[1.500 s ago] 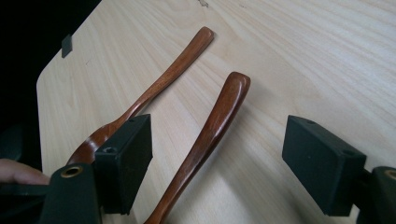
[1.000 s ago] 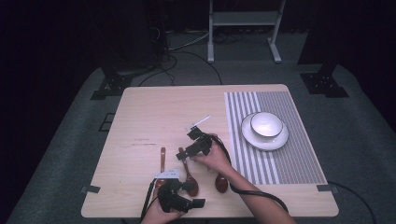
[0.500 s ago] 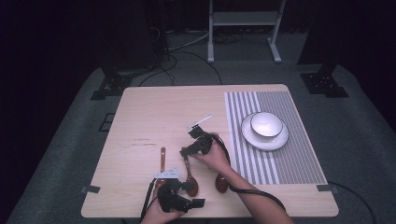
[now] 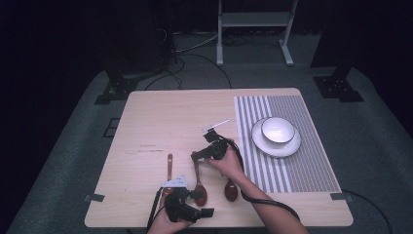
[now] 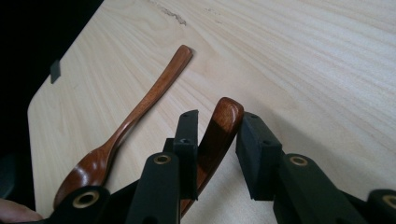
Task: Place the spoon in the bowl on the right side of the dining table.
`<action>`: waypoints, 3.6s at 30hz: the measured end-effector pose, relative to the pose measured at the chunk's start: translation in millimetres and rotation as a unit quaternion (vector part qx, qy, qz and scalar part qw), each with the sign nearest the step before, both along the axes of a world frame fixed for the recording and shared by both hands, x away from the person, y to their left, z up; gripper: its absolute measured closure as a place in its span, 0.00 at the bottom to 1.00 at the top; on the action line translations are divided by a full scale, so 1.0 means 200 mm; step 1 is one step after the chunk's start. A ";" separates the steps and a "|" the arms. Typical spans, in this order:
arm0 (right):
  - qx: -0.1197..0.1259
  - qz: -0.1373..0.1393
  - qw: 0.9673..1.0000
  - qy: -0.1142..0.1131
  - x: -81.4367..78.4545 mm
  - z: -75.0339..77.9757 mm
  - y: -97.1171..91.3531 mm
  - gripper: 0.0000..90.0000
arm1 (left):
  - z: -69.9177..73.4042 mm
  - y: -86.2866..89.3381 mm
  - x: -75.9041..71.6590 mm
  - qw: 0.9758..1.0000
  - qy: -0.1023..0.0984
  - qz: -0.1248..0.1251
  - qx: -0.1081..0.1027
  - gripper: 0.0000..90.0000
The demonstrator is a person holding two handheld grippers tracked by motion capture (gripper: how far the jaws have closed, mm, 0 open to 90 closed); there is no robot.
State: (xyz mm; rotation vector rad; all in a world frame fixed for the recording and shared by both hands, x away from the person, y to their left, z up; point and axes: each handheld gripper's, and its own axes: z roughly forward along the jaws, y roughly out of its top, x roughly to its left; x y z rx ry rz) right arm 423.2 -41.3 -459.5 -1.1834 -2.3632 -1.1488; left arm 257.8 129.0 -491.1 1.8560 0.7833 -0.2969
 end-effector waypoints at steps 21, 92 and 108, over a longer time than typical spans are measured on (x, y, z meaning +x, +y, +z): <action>0.101 -0.024 0.993 0.059 0.01 -0.02 -0.10 0.92 | 0.02 0.01 0.00 1.000 -0.001 0.004 -0.007 0.01; 0.189 -0.229 0.955 -0.024 0.03 0.32 -1.01 0.93 | 0.02 0.05 0.01 1.000 -0.017 0.025 -0.009 0.01; 0.196 -0.281 0.939 -0.038 0.05 0.36 -1.17 0.93 | 0.02 0.05 0.02 1.000 -0.015 0.026 -0.009 0.01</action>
